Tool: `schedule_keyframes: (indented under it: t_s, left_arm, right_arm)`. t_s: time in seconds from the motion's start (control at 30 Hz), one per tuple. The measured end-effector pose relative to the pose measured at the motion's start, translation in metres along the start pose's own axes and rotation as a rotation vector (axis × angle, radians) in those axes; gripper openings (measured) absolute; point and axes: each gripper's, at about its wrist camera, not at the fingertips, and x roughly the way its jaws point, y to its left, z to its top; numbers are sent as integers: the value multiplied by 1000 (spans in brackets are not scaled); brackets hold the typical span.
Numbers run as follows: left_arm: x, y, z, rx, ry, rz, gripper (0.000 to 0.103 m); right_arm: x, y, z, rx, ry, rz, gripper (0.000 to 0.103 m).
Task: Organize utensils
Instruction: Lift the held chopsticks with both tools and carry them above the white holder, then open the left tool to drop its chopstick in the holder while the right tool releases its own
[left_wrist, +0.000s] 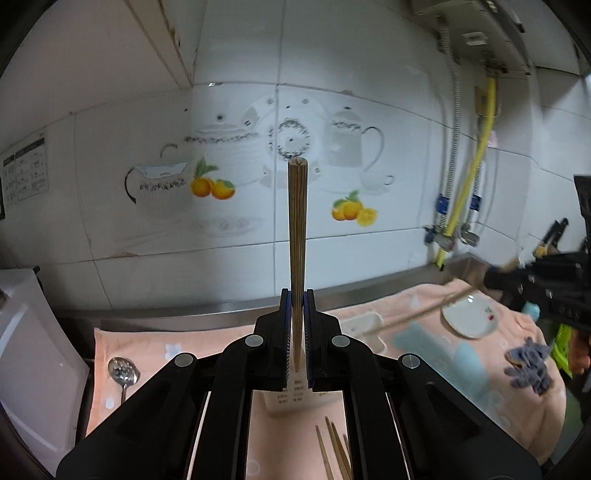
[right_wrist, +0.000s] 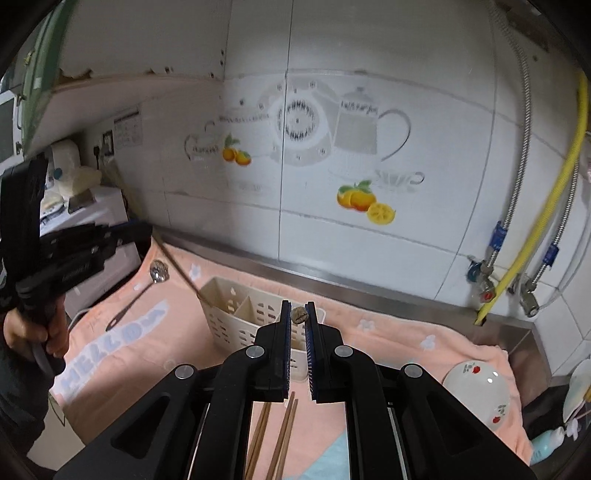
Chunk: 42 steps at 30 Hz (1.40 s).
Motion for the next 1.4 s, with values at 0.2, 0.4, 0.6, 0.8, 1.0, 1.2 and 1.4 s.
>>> schedule_keyframes:
  t_s: [0.2,0.4,0.6,0.8,1.0,1.2,1.4]
  left_arm:
    - [31,16,0,-49,25,16,5]
    - [48,25,-6,-54,63,23,5]
    - [71,30,-21,-48,141,24,6]
    - [82,31,-29,-43,177,28,6]
    - [73,34,-27,-51,159,49,29]
    - [40,29,-31,-43,107,70,50]
    - [6,19,-60,-39,95,78,65]
  right_arm:
    - [36,0,1,-6,89,6,7]
    - [67,-2,-6,5,159,23,7]
    - [87,-5,-14,28,194,20,7]
    - [87,-12,-14,63,172,17,14]
    - [63,-12,-16,57,105,-17,37]
    - [22,-4,-41,65,5,-57,63]
    - [1,9,-88,74,-23,-112,75]
